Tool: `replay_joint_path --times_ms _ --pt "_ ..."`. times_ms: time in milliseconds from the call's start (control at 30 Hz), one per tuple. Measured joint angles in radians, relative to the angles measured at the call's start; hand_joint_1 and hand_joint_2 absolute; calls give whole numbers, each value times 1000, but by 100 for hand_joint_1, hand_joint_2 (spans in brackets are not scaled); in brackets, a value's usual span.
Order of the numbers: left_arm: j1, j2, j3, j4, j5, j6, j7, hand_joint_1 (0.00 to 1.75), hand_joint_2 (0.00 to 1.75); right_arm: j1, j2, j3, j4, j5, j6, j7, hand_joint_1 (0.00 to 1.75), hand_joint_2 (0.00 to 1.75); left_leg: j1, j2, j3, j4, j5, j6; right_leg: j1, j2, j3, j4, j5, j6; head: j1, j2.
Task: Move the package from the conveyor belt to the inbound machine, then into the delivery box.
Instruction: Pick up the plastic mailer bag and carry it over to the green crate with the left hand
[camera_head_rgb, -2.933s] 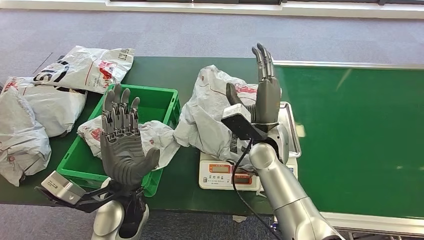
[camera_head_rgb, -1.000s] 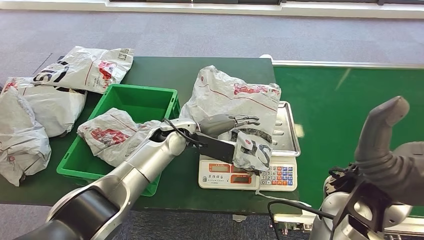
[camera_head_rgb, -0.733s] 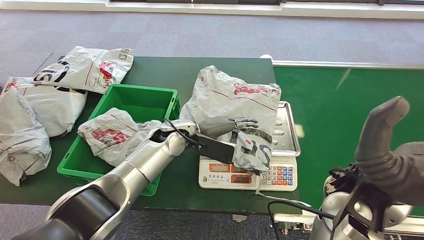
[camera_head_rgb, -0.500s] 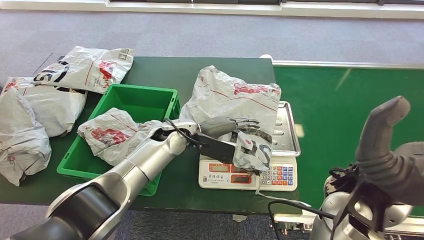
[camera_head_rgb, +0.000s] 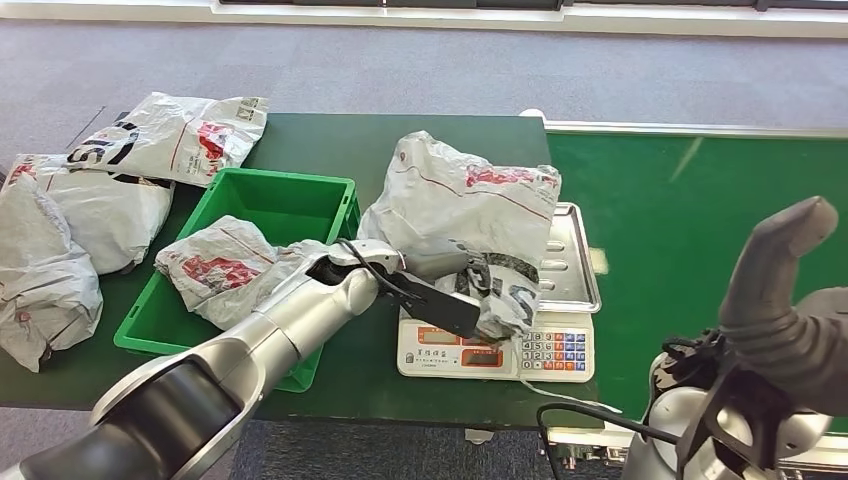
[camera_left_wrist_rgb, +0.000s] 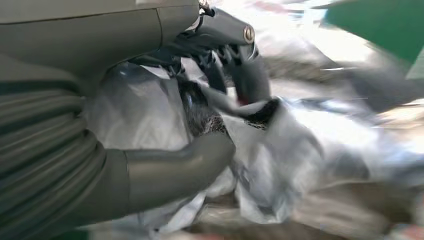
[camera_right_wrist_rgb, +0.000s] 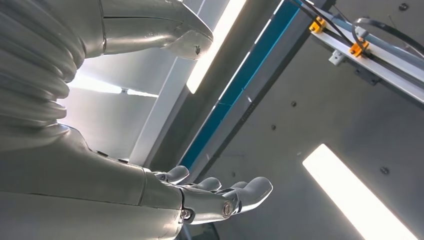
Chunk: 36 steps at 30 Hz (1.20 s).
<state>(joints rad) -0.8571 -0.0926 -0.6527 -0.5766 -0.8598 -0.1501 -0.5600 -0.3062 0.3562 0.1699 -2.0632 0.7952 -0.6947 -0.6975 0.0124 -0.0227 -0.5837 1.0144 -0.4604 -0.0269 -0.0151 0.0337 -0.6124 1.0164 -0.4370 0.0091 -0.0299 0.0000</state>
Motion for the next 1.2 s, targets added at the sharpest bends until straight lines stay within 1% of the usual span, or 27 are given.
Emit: replay_joint_path --times_ms 67,100,167,333,600,700,767,800,867,933,1000,1100,1167,1200 --pt "-1 -5 -43 31 -112 104 122 175 175 6 -2 1 -16 2 0 0 0 175 0 0 0 0 0 0 0 0 0 0 0 0 0 0" --pt "-1 -9 -63 48 -151 142 165 175 175 10 -3 2 -23 2 0 -1 0 175 0 0 0 0 0 0 0 0 0 0 0 0 0 0" --pt "-1 -15 -95 78 -192 184 208 175 175 15 -4 4 -38 2 0 -1 0 175 0 0 0 0 0 0 0 0 0 0 0 0 0 0" --pt "-2 -26 -131 122 -219 207 226 175 175 22 -7 11 -65 0 0 -1 0 175 0 0 0 0 0 0 0 0 0 0 0 0 0 0" --pt "-3 -32 -143 145 -234 222 235 175 175 27 -11 26 -81 -5 0 -1 0 175 0 0 1 0 0 0 0 0 0 0 0 0 0 0" --pt "-3 -34 -144 147 -251 260 248 175 175 27 -13 28 -81 -7 0 -1 0 175 0 0 1 0 0 0 0 0 1 0 0 0 0 0" --pt "-1 -34 -145 144 -274 331 276 175 175 29 -14 28 -84 -4 0 -1 0 175 0 0 1 0 0 0 0 0 0 0 0 0 0 0" --pt "-1 -34 -145 139 -285 384 294 175 175 32 -14 28 -87 -2 0 -1 0 175 0 0 0 0 0 0 0 0 0 0 0 0 0 0" --pt "1 -32 -134 111 -292 514 329 175 175 39 -15 28 -97 1 0 -1 0 175 0 0 0 0 0 0 0 0 0 0 0 0 0 0" --pt "2 -27 -103 61 -279 631 346 175 175 47 -16 28 -107 2 0 -1 0 175 0 -1 0 0 0 0 0 -1 0 0 0 0 0 0" --pt "3 -24 -65 11 -265 685 347 175 175 52 -18 28 -116 2 0 -1 0 175 0 -1 0 0 0 0 0 -1 0 0 0 0 0 0" --pt "12 -16 -24 -48 -244 721 341 175 175 57 -18 28 -124 2 0 -1 0 175 0 -1 -1 0 0 0 0 -1 0 0 0 0 0 0" --pt "36 -4 22 -120 -215 781 326 175 175 58 -19 28 -125 -1 0 -1 0 175 0 0 -2 0 0 0 0 -1 0 1 0 0 0 0" --pt "54 0 58 -173 -210 812 316 175 175 58 -19 28 -125 -3 0 -1 0 175 0 0 -2 0 0 0 0 0 -1 1 0 0 0 0"
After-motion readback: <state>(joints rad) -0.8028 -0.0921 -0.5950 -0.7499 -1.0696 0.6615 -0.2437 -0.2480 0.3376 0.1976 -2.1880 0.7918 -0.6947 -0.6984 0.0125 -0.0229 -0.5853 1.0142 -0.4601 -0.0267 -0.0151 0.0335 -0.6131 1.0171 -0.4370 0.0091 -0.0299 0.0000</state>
